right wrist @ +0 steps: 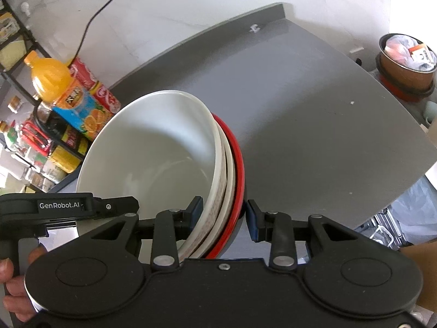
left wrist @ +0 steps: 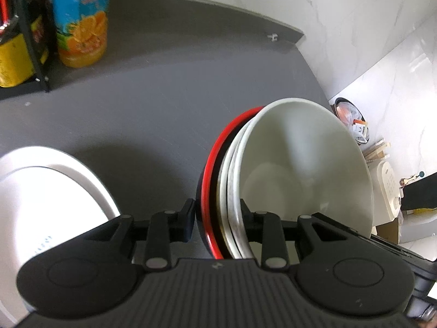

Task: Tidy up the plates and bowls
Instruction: 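Carry the bowl stack with both grippers and lower it onto the plate stack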

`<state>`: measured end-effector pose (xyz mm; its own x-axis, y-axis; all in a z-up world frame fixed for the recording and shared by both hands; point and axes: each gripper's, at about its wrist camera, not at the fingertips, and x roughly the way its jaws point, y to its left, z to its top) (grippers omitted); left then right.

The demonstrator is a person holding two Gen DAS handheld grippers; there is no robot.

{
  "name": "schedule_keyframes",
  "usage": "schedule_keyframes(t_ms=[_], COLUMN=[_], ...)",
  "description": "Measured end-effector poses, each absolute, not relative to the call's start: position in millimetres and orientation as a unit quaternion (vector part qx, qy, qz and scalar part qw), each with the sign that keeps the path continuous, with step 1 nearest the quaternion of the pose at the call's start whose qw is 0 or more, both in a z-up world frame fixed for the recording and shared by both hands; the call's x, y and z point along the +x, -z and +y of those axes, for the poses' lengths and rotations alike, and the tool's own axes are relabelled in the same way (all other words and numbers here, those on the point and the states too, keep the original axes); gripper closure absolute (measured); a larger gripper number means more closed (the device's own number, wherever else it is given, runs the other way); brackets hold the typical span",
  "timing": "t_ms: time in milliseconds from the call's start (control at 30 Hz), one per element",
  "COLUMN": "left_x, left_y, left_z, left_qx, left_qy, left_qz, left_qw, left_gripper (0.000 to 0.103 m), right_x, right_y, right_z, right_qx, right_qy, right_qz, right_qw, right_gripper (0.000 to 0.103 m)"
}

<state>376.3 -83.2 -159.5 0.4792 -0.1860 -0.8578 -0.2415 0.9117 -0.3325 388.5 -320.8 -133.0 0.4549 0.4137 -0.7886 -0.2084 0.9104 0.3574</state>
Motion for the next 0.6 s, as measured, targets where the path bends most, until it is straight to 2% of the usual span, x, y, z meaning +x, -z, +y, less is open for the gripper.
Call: schedule_keyframes(t_ms=[600], left_x=[322.1], left_y=[125.1], left_z=[1.5], left_qx=[-0.212], left_qy=[-0.037], left_qz=[0.473], left_qw=[0.854], left_gripper=[0.074], right_x=[345.6], right_y=[106.8], right_z=[-242.4], right_qx=[0.097], right_qy=[-0.216], right_qz=[0.46], right_qw=[0.856], right_gripper=[0.07])
